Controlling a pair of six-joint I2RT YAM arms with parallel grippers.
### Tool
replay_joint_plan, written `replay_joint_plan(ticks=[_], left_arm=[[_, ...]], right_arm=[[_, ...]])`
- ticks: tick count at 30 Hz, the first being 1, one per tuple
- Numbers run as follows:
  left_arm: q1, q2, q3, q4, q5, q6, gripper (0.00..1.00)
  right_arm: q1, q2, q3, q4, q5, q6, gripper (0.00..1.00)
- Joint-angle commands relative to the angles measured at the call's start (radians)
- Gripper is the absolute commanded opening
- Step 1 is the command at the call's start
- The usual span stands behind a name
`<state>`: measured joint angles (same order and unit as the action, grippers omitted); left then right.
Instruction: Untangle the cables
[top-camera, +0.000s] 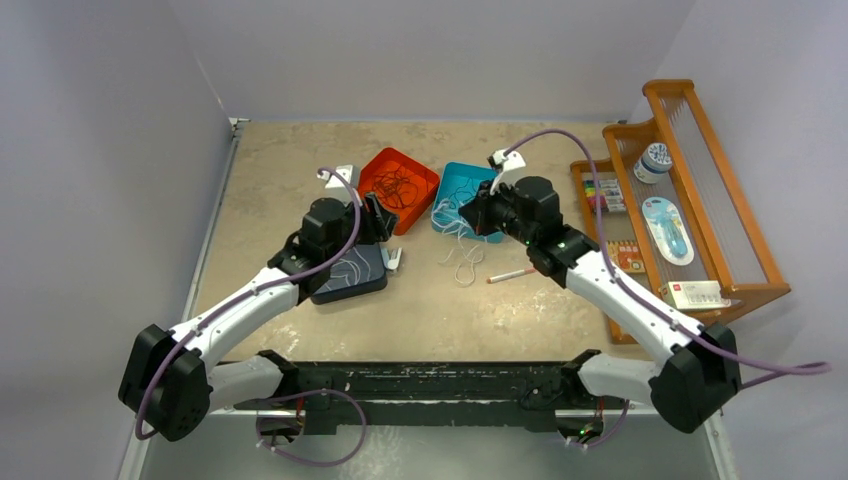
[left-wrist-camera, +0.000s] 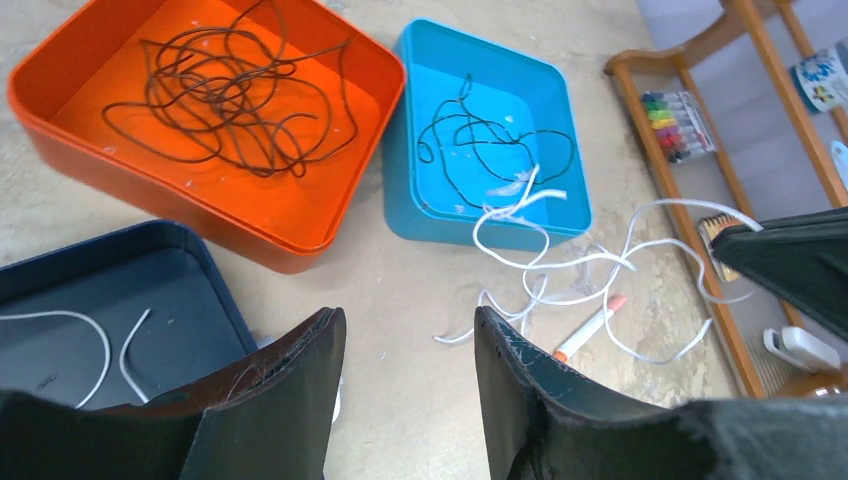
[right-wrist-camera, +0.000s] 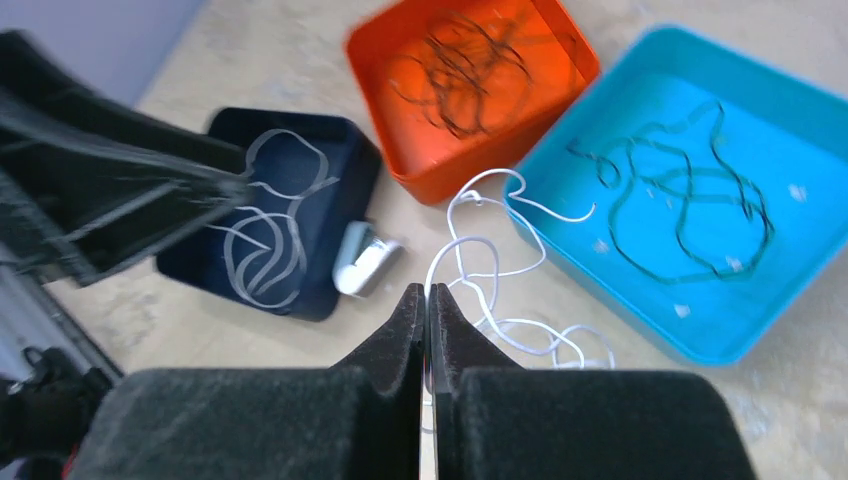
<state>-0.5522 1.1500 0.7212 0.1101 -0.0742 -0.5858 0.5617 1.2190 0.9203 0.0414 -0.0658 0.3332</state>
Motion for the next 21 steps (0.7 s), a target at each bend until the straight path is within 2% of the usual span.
replay_joint_plan(ticks=[1,7,18,21], left_arm=[[0.0,-0.021,0.025,0.122,0.096,0.059,0.5],[-0.001,-0.026,0.008,0.18,0.16,0.053,0.5],[-0.017,-0.015,-0.011,0.221,0.26,0.067,0.51],[-0.045,0.005,-0.008,0.215,0.247,0.08,0.51]], right_arm=[[-0.001,-0.079,0.024,0.108,-0.142,-0.082,0.0],[-0.002,-0.088,0.03,0.122,-0.281,-0.161,0.0],[-0.002,-0.069,0.039,0.135,-0.324,-0.162,0.0],[-0.001,-0.066,0.039,0.146,-0.329,-0.161,0.0]])
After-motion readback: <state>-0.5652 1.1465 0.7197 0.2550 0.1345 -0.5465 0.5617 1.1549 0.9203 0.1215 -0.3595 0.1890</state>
